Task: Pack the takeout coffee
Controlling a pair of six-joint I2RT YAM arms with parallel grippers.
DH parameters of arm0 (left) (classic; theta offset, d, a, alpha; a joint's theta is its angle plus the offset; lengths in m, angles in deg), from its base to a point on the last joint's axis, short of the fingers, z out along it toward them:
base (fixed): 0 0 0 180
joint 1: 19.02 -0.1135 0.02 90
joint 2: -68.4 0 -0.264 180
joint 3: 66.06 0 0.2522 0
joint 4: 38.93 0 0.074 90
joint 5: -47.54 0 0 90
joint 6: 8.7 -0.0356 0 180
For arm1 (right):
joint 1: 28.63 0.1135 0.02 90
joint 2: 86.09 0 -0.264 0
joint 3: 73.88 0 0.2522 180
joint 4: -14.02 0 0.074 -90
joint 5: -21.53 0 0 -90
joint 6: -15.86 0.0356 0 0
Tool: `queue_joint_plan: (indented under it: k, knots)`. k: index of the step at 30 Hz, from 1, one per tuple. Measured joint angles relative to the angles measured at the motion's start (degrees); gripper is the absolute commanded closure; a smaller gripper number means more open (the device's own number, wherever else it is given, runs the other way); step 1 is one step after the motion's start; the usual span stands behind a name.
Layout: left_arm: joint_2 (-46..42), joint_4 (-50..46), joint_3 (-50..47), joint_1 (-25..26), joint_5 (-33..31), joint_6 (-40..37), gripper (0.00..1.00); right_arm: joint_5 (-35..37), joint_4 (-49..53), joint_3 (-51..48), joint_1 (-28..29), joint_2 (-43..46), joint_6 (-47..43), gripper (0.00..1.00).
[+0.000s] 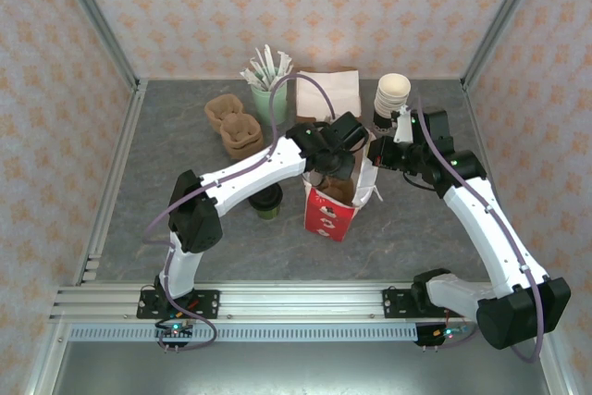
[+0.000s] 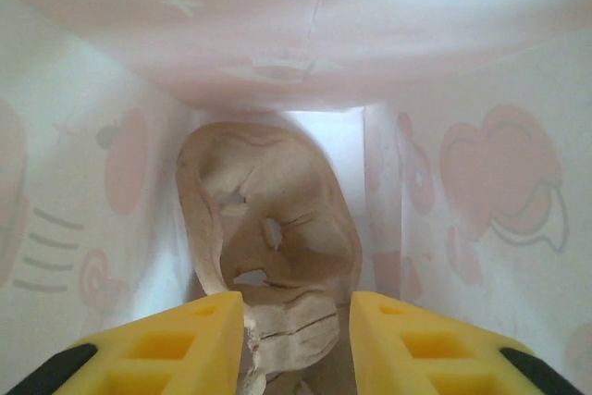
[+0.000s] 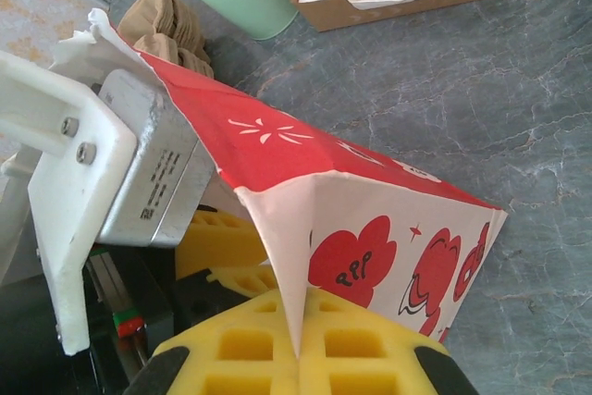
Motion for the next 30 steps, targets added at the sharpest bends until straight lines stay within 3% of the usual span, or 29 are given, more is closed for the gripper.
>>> queue_joint_plan:
  k: [7,17,20,24,30]
  knots:
    - [0.0,4.13,-2.64,-0.04,1.92,0.09,0.76,-2.12,-1.18,-2.93,-0.04,0.66,-1.03,1.0]
    - [2.27,1.11,-4.48,-0.04,-0.13,-0.42,0.77,-3.21,-1.88,-2.05,-0.04,-1.14,-1.44,1.0]
    - [3.04,-0.39,-5.03,-0.04,-1.79,-0.81,0.71,-3.41,-2.16,-1.68,-0.04,-1.92,-1.46,1.0]
    - [4.5,-1.79,-5.03,-0.04,-3.65,-1.14,0.48,-3.43,-2.19,-1.31,-0.04,-2.27,-1.68,1.0]
    - [5.38,-0.68,-5.03,-0.28,-2.91,-1.7,0.49,-3.1,-2.16,-1.27,-0.31,-2.6,-1.84,1.0]
